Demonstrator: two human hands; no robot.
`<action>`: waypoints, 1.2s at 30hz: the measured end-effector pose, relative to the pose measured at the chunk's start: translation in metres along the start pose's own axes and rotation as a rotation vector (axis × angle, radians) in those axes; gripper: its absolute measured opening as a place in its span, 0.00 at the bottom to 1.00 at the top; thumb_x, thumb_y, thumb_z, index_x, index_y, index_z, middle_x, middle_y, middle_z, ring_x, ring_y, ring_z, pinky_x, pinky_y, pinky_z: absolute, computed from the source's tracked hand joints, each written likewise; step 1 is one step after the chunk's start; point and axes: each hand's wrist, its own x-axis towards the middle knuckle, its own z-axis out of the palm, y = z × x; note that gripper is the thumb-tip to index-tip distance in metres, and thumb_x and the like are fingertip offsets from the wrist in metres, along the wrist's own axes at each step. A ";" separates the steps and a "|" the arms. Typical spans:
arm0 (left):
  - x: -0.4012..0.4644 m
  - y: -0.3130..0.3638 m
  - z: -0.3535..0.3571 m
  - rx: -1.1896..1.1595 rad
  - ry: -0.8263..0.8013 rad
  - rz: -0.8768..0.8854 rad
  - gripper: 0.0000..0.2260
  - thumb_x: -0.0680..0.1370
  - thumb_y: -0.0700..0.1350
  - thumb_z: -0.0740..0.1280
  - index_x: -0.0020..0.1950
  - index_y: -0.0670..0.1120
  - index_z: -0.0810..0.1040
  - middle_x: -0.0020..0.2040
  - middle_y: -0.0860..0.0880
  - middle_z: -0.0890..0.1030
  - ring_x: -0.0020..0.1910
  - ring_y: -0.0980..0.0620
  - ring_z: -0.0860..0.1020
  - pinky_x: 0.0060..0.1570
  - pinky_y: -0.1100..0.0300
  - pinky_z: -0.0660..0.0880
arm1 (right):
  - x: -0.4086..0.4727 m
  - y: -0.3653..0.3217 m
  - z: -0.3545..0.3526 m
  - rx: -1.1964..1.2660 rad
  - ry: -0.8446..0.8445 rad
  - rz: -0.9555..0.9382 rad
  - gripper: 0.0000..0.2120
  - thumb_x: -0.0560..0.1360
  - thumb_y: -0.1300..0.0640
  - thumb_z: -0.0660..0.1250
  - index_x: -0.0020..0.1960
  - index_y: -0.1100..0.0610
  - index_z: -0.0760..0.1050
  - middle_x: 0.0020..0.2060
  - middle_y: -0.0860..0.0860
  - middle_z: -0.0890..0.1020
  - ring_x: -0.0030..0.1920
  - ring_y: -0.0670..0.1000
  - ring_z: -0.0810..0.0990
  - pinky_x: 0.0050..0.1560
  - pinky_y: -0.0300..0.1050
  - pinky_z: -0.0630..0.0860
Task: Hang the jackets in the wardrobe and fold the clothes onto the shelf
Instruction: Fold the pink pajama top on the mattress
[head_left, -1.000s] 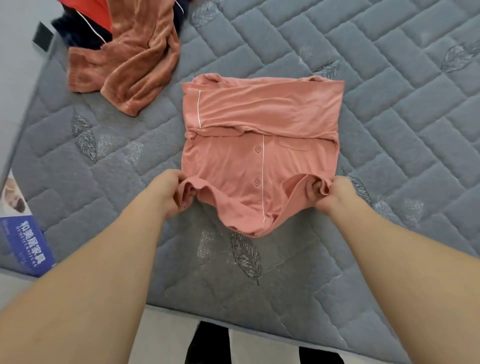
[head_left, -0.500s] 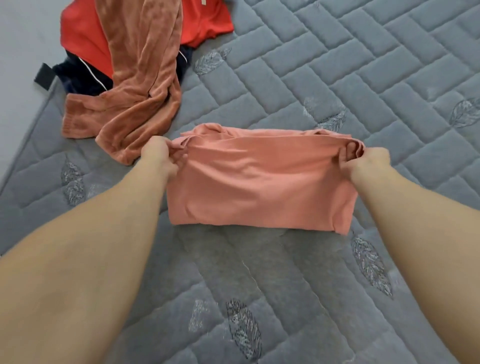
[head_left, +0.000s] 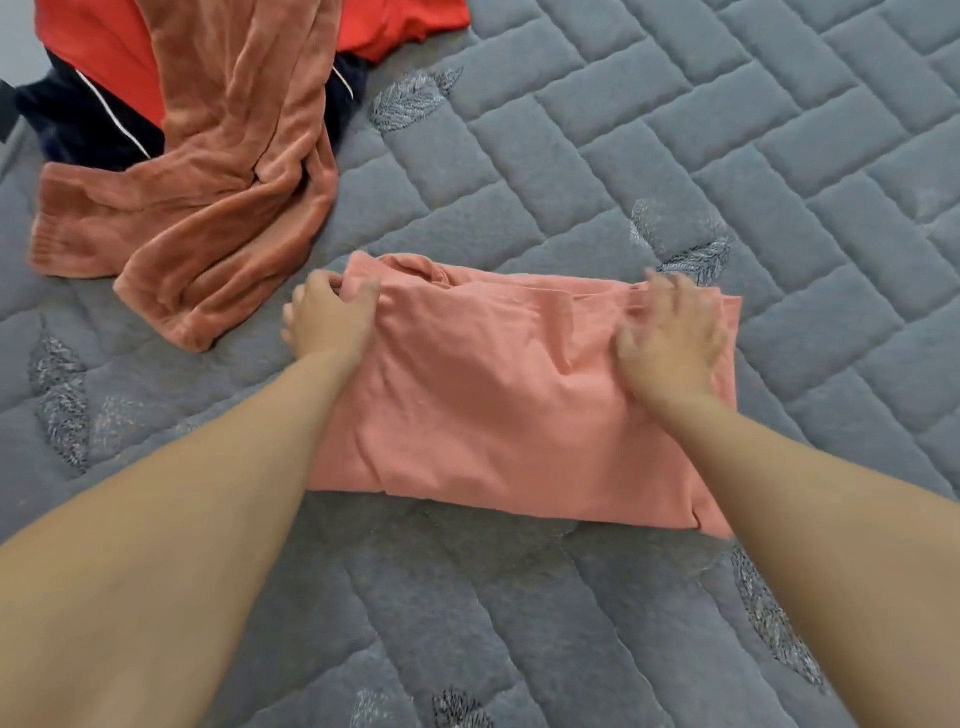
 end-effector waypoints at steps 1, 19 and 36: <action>0.006 0.005 -0.001 -0.017 -0.037 0.014 0.22 0.77 0.62 0.63 0.60 0.46 0.76 0.63 0.43 0.77 0.65 0.41 0.72 0.66 0.49 0.66 | 0.006 -0.005 0.000 -0.043 -0.089 -0.169 0.26 0.76 0.47 0.60 0.73 0.48 0.63 0.72 0.52 0.66 0.72 0.57 0.62 0.70 0.59 0.55; 0.000 -0.042 -0.025 -0.410 -0.436 -0.272 0.17 0.70 0.57 0.73 0.44 0.44 0.77 0.40 0.48 0.79 0.39 0.48 0.77 0.39 0.57 0.72 | 0.038 -0.085 0.003 -0.016 -0.323 -0.296 0.27 0.75 0.49 0.61 0.72 0.54 0.66 0.67 0.56 0.72 0.69 0.58 0.68 0.69 0.55 0.58; -0.066 -0.113 -0.029 -0.603 -0.693 -0.324 0.10 0.77 0.47 0.71 0.55 0.44 0.82 0.50 0.44 0.85 0.50 0.43 0.83 0.57 0.44 0.79 | 0.000 -0.263 0.065 -0.090 -0.531 -0.398 0.11 0.78 0.51 0.58 0.56 0.57 0.68 0.61 0.59 0.76 0.62 0.62 0.74 0.60 0.56 0.65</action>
